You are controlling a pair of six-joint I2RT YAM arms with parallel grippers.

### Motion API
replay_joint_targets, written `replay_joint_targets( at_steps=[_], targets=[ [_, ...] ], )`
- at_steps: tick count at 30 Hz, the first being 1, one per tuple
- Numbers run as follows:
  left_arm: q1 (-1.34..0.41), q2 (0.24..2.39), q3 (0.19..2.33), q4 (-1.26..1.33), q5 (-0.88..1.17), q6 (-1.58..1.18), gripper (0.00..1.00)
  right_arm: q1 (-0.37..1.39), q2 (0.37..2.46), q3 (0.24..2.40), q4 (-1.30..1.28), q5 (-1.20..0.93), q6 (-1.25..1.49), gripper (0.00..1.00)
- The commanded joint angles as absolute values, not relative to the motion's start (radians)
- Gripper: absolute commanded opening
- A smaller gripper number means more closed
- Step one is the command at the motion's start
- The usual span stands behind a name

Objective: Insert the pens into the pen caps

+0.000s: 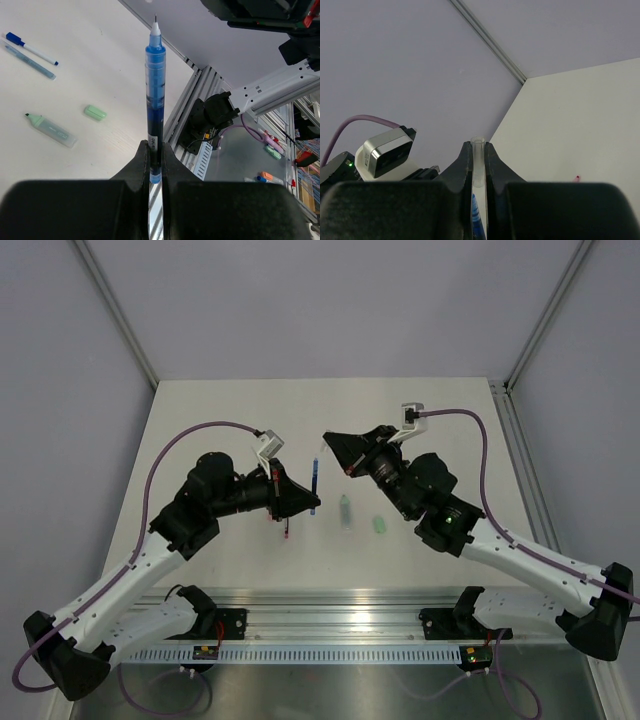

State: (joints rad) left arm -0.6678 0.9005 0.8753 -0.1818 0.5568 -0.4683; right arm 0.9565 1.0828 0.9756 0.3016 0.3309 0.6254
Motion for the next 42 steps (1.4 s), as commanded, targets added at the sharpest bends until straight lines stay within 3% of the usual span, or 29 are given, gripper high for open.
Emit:
replay_joint_targets(
  at_steps=[1, 42],
  targets=[
    [-0.673, 0.893, 0.882, -0.126, 0.584, -0.454, 0.00, 0.963, 1.100, 1.034, 0.339, 0.333, 0.611, 0.00],
    [-0.673, 0.908, 0.885, -0.135, 0.577, -0.457, 0.00, 1.019, 1.104, 1.064, 0.281, 0.367, 0.534, 0.00]
  ],
)
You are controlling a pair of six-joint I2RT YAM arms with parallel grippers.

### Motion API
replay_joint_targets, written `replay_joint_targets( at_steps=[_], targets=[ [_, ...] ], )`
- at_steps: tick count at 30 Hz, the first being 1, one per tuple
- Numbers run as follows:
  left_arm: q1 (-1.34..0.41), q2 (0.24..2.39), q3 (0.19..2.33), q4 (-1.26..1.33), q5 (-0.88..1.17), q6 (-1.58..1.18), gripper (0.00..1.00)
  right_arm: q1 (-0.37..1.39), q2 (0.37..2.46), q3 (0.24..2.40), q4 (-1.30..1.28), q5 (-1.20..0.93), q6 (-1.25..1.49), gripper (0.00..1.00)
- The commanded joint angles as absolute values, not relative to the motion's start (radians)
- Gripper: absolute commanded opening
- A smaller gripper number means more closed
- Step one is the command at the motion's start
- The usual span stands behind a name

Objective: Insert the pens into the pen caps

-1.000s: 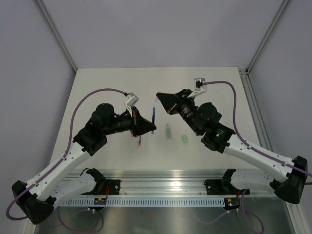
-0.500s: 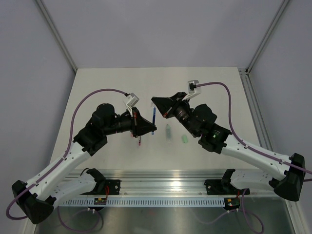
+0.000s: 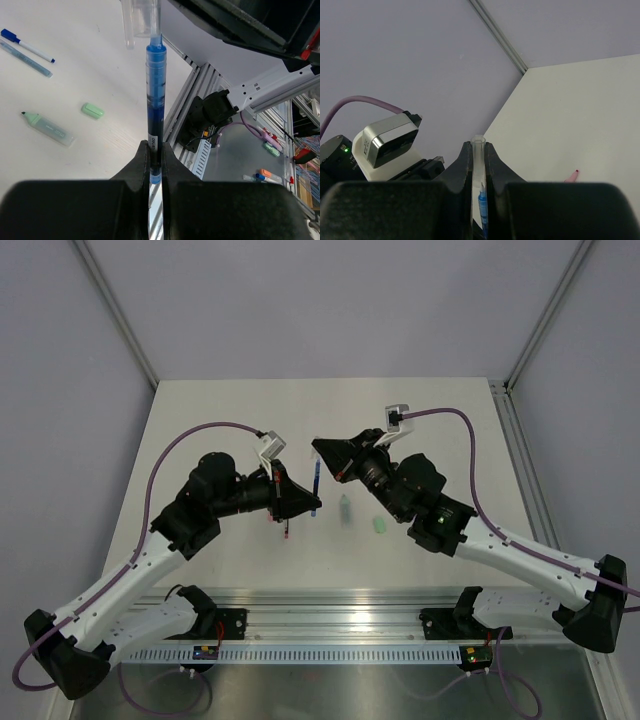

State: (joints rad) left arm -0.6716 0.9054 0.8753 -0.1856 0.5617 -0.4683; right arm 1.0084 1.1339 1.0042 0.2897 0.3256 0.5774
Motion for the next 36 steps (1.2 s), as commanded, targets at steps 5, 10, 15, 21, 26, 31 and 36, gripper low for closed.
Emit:
replay_joint_targets(
  at_steps=[5, 10, 15, 21, 26, 31, 36],
  targets=[
    [-0.673, 0.919, 0.887, -0.135, 0.588, -0.459, 0.00, 1.019, 1.127, 1.140, 0.210, 0.396, 0.489, 0.00],
    [-0.673, 0.916, 0.887, -0.135, 0.583, -0.457, 0.00, 1.019, 1.120, 1.128, 0.193, 0.391, 0.489, 0.00],
    [-0.673, 0.914, 0.884, -0.130, 0.589, -0.459, 0.00, 1.019, 1.124, 1.108, 0.183, 0.397, 0.491, 0.00],
    [-0.673, 0.910, 0.884, -0.132, 0.583, -0.457, 0.00, 1.019, 1.143, 1.104, 0.176, 0.387, 0.492, 0.00],
    [-0.673, 0.904, 0.882, -0.129, 0.581, -0.457, 0.00, 1.019, 1.138, 1.075, 0.173, 0.388, 0.502, 0.00],
    [-0.673, 0.897, 0.880, -0.127, 0.574, -0.459, 0.00, 1.017, 1.135, 1.045, 0.178, 0.379, 0.526, 0.00],
    [-0.673, 0.899, 0.881, -0.129, 0.568, -0.457, 0.00, 1.019, 1.114, 1.019, 0.179, 0.371, 0.537, 0.01]
  ],
)
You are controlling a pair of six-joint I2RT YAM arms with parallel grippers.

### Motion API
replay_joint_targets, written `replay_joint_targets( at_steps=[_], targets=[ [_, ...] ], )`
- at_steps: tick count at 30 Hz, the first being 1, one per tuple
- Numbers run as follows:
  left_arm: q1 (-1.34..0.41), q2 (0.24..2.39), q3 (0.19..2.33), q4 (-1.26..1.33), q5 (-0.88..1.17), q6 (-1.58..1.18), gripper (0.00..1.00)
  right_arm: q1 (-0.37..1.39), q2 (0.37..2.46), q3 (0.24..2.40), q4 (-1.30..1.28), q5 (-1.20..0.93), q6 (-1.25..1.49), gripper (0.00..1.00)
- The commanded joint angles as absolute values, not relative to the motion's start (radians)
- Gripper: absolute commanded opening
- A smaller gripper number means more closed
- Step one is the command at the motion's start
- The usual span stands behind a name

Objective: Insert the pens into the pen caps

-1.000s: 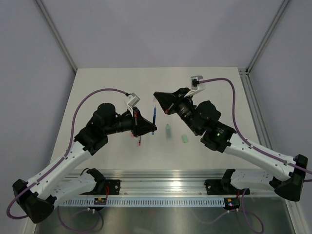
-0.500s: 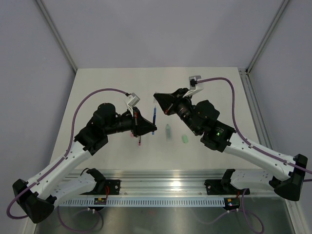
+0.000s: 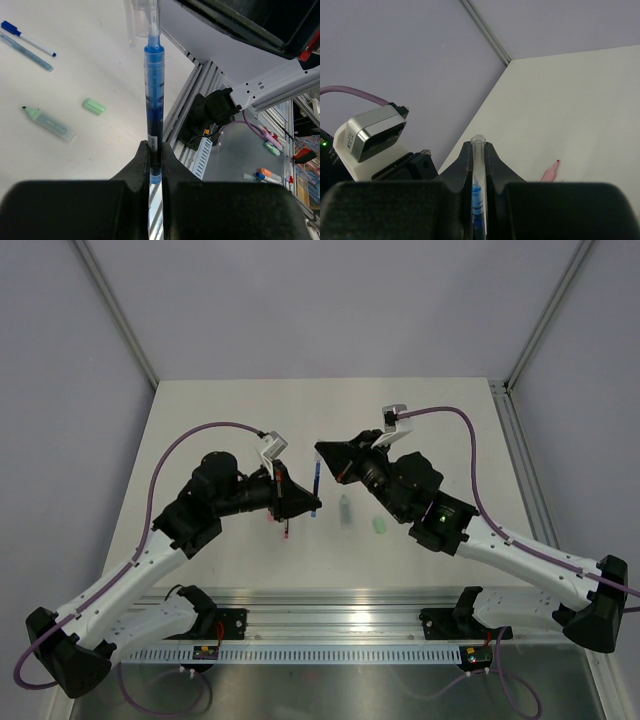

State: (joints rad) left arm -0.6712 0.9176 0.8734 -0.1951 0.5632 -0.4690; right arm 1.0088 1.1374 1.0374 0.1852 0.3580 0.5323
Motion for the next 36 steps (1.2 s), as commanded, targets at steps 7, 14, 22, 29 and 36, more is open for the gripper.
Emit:
replay_joint_targets(
  at_steps=[7, 14, 22, 29, 36],
  targets=[
    [-0.673, 0.896, 0.877, -0.129, 0.554, -0.457, 0.00, 1.023, 1.075, 0.970, 0.169, 0.342, 0.575, 0.01],
    [-0.673, 0.900, 0.879, -0.129, 0.558, -0.457, 0.00, 1.061, 1.077, 0.960, 0.095, 0.337, 0.583, 0.02],
    [-0.673, 0.894, 0.877, -0.129, 0.558, -0.459, 0.00, 1.129, 1.092, 0.951, 0.045, 0.396, 0.557, 0.01],
    [-0.672, 0.879, 0.876, -0.127, 0.545, -0.459, 0.00, 1.166, 1.074, 0.879, 0.006, 0.356, 0.597, 0.00],
    [-0.661, 0.853, 0.870, -0.123, 0.520, -0.457, 0.00, 1.227, 1.083, 0.778, -0.035, 0.337, 0.678, 0.00]
  ],
)
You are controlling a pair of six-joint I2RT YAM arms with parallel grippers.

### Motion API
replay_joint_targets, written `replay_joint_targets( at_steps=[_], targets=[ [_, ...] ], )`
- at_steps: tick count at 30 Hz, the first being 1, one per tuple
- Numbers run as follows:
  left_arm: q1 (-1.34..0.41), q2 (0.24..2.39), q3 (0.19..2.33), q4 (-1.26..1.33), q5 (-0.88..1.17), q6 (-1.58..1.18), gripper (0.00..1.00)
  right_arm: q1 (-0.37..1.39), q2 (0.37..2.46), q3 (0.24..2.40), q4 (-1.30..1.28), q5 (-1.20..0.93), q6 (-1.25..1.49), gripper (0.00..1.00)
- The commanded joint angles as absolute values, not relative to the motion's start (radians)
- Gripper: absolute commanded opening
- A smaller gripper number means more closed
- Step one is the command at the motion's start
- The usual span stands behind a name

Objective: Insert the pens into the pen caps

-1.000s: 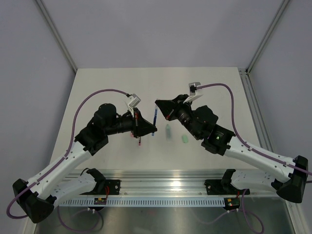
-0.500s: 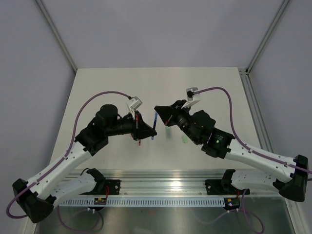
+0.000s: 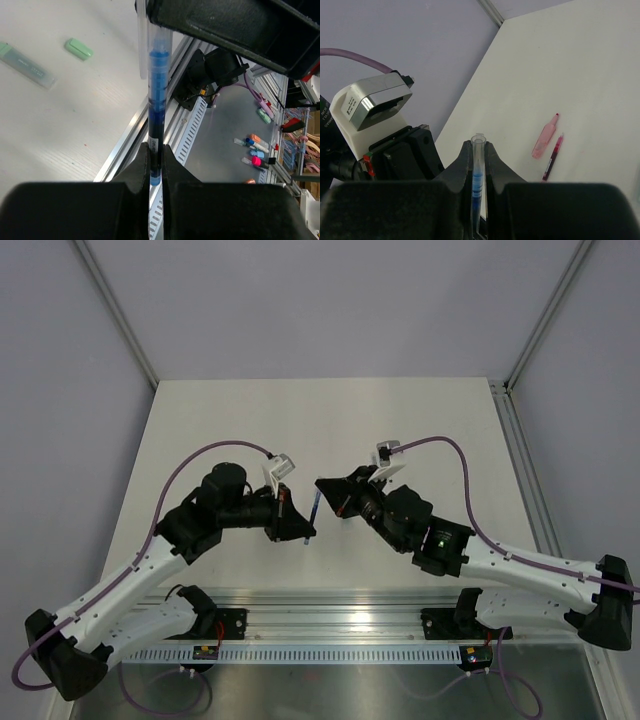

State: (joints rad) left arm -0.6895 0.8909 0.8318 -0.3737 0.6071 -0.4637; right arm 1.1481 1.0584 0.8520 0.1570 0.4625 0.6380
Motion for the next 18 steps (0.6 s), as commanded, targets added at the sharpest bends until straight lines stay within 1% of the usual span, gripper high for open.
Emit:
replay_joint_targets(
  at_steps=[1, 7, 11, 18],
  targets=[
    [-0.660, 0.847, 0.868, -0.118, 0.520, -0.460, 0.00, 1.236, 1.091, 0.763, -0.032, 0.341, 0.686, 0.00],
    [-0.647, 0.836, 0.865, -0.115, 0.506, -0.460, 0.00, 1.322, 1.126, 0.732, -0.063, 0.400, 0.719, 0.00],
    [-0.634, 0.833, 0.862, -0.115, 0.492, -0.466, 0.00, 1.365, 1.141, 0.709, -0.037, 0.402, 0.753, 0.00],
    [-0.597, 0.828, 0.856, -0.112, 0.489, -0.474, 0.00, 1.474, 1.230, 0.692, -0.061, 0.465, 0.827, 0.00]
  ],
)
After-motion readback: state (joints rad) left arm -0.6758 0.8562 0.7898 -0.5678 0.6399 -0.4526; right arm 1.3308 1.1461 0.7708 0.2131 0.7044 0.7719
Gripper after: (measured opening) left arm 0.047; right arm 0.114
